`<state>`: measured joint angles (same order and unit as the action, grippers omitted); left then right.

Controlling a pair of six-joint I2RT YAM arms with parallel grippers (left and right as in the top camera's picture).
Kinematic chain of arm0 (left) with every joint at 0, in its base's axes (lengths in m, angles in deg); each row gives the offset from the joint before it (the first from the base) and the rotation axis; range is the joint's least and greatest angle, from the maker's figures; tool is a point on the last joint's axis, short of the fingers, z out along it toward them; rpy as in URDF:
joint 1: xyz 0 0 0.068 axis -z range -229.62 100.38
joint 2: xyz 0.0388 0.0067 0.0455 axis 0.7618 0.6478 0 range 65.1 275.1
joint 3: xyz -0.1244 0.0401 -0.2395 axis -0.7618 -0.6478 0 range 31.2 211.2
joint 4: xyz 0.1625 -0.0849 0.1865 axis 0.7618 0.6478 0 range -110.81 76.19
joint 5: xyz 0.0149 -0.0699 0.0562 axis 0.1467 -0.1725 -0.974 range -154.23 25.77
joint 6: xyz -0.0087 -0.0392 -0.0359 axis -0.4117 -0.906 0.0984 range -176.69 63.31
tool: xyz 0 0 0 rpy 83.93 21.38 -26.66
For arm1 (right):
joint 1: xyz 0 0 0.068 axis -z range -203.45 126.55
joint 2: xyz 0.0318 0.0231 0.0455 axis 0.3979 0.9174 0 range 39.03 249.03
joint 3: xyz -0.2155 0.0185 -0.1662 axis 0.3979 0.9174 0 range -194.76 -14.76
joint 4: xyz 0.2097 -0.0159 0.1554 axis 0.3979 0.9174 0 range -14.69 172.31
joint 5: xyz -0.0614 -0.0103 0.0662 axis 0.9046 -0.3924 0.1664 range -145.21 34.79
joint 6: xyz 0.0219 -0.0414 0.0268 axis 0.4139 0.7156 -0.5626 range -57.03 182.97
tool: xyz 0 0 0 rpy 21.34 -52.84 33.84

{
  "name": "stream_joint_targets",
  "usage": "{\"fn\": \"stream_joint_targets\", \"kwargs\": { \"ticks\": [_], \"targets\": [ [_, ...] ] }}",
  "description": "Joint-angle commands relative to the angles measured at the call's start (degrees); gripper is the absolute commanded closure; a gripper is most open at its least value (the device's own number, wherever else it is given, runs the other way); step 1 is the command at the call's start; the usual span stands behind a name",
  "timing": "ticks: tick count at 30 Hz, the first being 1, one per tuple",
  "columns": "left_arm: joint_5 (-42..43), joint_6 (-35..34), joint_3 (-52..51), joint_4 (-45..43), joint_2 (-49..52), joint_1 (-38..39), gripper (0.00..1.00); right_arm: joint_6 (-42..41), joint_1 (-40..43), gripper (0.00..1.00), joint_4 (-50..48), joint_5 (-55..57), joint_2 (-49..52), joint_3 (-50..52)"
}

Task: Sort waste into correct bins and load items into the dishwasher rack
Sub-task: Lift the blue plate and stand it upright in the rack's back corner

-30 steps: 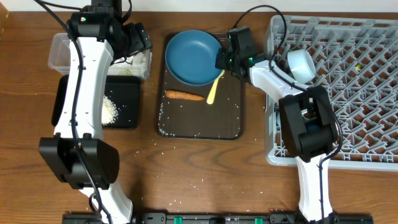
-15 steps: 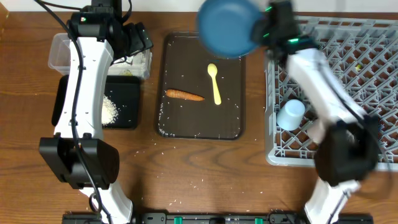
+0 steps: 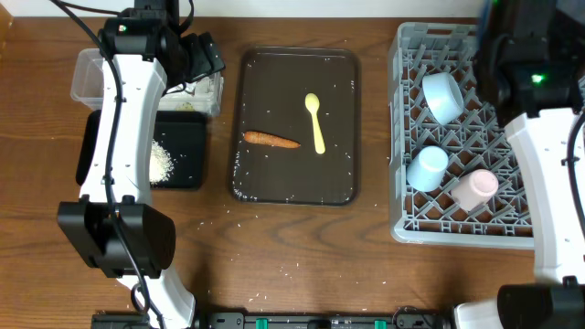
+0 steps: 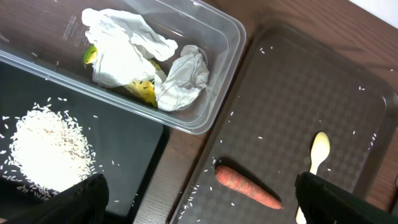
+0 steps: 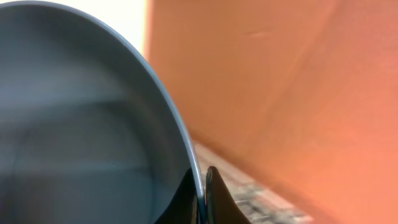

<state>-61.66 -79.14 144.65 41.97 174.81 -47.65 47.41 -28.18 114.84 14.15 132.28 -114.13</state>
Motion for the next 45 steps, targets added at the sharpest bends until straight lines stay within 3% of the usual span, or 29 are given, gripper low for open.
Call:
{"fn": "stream_joint_targets", "kwargs": {
  "ticks": [1, 4, 11, 25, 34, 45],
  "targets": [
    [-1.11, 0.15, 0.55, 0.17, -0.42, -0.20, 0.02, 13.00, 4.31, 0.99, -0.33, 9.75, 1.84, -0.26],
    [-1.11, 0.15, 0.55, 0.17, -0.42, -0.20, 0.02, 21.88, 8.35, 0.99, -0.33, 9.68, 3.93, -0.26],
    [-1.11, 0.15, 0.55, 0.17, -0.42, -0.20, 0.02, 33.46, 13.20, 0.99, -2.47, 5.77, 9.29, -0.26],
    [-1.11, 0.15, 0.55, 0.17, -0.42, -0.20, 0.02, 61.88, 14.60, 0.99, -14.16, -0.66, 20.48, -0.26],
    [-1.11, 0.15, 0.55, 0.17, -0.42, -0.20, 0.01, 64.26, 15.78, 0.99, -14.25, -4.59, 24.13, -0.20],
    [-1.11, 0.15, 0.55, 0.17, -0.42, -0.20, 0.02, 66.53, 13.46, 0.99, -13.99, -22.58, 24.13, -0.20]
  ]
}}
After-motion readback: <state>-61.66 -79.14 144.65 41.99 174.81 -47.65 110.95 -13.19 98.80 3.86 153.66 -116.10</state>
